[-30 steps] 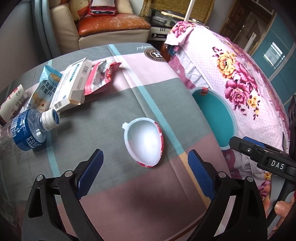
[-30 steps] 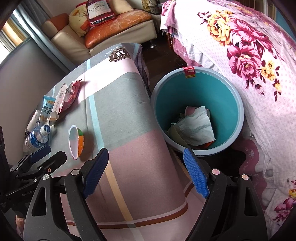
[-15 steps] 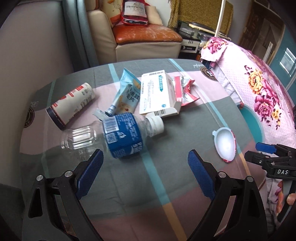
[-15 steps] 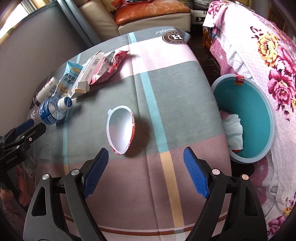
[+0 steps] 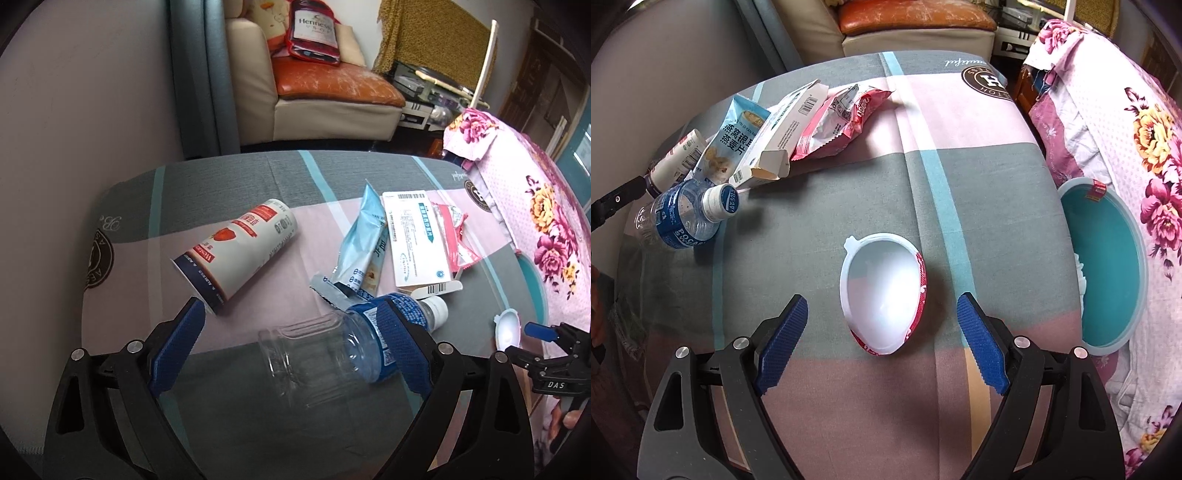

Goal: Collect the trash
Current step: 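Grasp the white plastic lid with the right tool while the left tool grasps the water bottle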

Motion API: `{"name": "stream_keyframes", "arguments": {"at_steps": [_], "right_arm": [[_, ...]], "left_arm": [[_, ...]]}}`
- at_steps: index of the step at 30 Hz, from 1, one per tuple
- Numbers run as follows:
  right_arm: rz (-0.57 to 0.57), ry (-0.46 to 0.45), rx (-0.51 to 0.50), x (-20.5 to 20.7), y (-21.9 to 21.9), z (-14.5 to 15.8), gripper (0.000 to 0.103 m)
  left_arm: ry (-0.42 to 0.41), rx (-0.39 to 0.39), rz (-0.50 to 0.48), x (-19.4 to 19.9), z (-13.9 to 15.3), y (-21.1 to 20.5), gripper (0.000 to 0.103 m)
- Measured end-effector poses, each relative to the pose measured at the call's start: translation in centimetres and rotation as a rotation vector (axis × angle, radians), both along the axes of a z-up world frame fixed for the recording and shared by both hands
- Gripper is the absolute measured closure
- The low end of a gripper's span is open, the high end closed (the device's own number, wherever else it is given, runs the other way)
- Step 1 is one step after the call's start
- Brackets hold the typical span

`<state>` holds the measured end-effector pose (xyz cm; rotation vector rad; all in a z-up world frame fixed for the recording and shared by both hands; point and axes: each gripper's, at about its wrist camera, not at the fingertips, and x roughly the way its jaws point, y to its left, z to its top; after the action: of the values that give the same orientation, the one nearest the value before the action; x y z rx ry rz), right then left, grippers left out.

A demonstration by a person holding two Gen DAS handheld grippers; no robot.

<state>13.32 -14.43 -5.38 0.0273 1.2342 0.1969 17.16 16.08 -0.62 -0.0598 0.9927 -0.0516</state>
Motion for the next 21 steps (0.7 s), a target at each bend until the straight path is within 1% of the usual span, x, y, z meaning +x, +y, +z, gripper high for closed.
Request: {"name": "stream_keyframes", "arguments": {"at_steps": [3,5,6,7,9,16,21], "right_arm": [[0.012,-0.013,-0.038,0.4,0.8,-0.6,0.024],[0.019,-0.02,-0.062,0.6,1.2,-1.0,0.024],[0.022,-0.021,-0.071,0.7,1.4,-1.2,0.03],[0.024,-0.024,-0.074,0.7,1.6,-1.3,0.043],[0.025,-0.019,-0.068,0.8,1.6,-1.5,0.056],[0.034,-0.017,-0.012,0.3,1.3,-1.2,0.056],[0.028,-0.005,0.037,-0.8,0.7,-0.8,0.056]], "left_arm": [[0.021,0.012,0.032,0.4,-1.0,1.2,0.009],[0.038,0.016,0.035,0.6,-1.6,1.7,0.009],[0.045,0.019,0.031,0.5,-1.9,1.8,0.009],[0.053,0.02,0.023,0.5,-2.2,1.9,0.009],[0.071,0.011,-0.002,0.3,-2.7,1.7,0.009],[0.08,0.002,-0.11,-1.8,-2.7,-0.2,0.009],[0.082,-0.049,-0.178,-4.1,-2.5,-2.2,0.009]]}}
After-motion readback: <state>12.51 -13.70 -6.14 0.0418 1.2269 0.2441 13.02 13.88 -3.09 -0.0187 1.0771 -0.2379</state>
